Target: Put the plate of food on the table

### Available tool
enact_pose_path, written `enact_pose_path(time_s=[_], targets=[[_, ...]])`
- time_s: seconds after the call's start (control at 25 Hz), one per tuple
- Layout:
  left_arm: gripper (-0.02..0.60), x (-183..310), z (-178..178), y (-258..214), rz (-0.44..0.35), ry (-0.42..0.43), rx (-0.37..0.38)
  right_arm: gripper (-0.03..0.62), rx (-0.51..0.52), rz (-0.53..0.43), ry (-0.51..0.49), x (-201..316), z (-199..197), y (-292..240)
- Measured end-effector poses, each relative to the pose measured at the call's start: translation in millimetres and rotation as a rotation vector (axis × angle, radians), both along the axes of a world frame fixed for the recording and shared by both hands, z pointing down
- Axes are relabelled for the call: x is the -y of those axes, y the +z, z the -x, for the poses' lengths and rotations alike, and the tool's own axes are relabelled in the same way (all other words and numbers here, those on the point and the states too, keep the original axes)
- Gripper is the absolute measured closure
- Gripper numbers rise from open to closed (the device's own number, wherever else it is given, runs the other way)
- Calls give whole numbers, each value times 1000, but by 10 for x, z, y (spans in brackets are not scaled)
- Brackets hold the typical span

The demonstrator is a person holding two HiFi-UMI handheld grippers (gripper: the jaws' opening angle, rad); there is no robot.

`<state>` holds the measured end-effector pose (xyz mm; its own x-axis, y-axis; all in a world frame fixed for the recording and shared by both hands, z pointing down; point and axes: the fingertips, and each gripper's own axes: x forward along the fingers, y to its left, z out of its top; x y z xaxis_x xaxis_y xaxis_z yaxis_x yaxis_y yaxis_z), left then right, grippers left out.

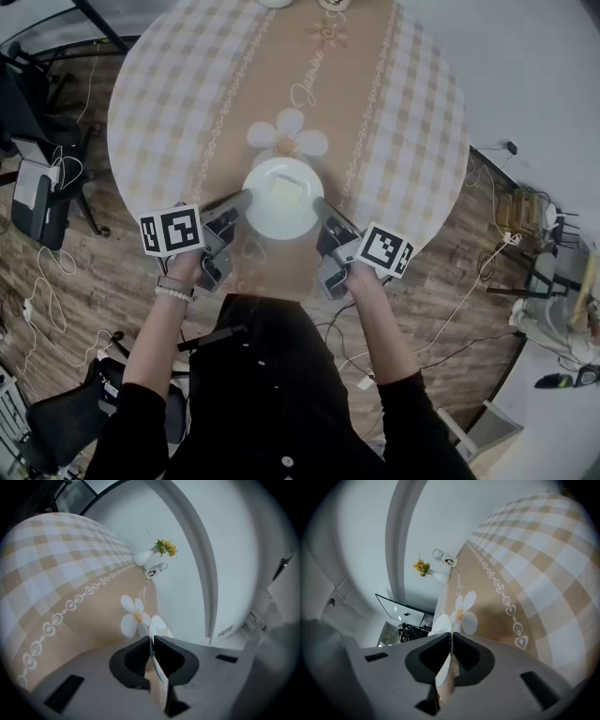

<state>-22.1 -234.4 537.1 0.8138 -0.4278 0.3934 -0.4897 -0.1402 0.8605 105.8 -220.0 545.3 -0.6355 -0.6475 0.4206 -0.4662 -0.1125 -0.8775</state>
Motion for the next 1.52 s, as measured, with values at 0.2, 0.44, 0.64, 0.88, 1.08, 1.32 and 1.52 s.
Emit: enact_pose_path(time_s=[0.2, 0.44, 0.64, 0.88, 1.08, 1.32, 1.52], targets=[[561, 94, 4, 149, 20, 1, 27, 586, -3, -16, -26, 125, 26, 115], [561, 159, 3, 296, 28, 10, 66, 586, -23, 10, -36, 184, 35, 284], [561, 172, 67, 288, 36, 11, 87, 586, -40, 22, -37, 195, 97, 268], [561, 243, 4, 539, 41, 41, 142, 586, -71, 38, -49, 263, 40, 495], [561, 274, -9, 605, 42, 53, 166, 586, -80, 51, -50, 286, 32, 538], [561, 286, 15, 668, 71, 53, 220, 586, -126, 88, -73, 289, 58, 588], [557, 282, 29, 717, 85, 67, 284, 585, -182, 122, -101, 272, 78, 639]])
